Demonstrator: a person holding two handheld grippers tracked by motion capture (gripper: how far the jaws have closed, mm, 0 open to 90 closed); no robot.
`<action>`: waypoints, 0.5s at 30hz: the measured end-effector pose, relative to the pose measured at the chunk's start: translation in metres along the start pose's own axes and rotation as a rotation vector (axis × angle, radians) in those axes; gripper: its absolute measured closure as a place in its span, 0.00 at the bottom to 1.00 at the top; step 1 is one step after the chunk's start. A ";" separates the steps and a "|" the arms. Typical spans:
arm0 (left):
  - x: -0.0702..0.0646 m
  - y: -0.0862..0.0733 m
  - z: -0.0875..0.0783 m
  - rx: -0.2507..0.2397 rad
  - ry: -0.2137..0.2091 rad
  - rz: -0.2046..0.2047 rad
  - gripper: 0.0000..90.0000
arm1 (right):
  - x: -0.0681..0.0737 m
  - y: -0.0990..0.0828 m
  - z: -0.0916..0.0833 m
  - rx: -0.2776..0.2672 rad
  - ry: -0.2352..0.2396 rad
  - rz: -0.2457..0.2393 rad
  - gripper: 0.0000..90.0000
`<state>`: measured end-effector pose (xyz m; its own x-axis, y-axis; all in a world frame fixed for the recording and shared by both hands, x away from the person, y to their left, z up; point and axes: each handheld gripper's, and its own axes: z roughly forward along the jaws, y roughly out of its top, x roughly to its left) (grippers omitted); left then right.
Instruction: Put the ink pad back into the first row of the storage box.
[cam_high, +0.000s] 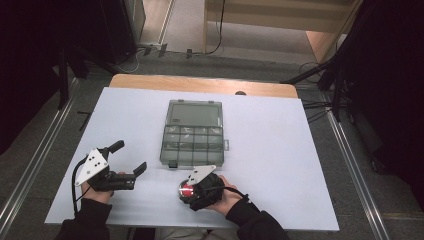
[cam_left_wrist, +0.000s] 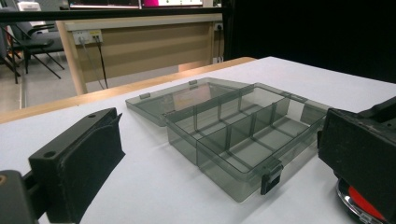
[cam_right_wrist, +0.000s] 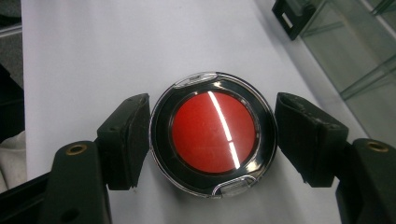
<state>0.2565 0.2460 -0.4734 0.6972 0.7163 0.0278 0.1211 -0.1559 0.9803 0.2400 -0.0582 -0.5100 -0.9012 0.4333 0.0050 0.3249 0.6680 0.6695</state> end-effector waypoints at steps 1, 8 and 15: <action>0.000 0.000 0.000 0.000 0.000 0.000 0.00 | -0.001 0.001 -0.001 -0.004 0.002 0.005 0.34; 0.000 0.000 0.000 -0.001 0.000 -0.001 0.00 | -0.007 0.006 -0.010 -0.045 0.009 0.032 0.34; 0.000 0.000 0.000 0.001 0.000 -0.001 0.00 | -0.012 0.012 -0.016 -0.068 -0.002 0.038 0.34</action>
<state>0.2566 0.2459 -0.4735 0.6975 0.7161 0.0265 0.1228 -0.1559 0.9801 0.2498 -0.0650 -0.4904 -0.8880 0.4588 0.0298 0.3384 0.6084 0.7179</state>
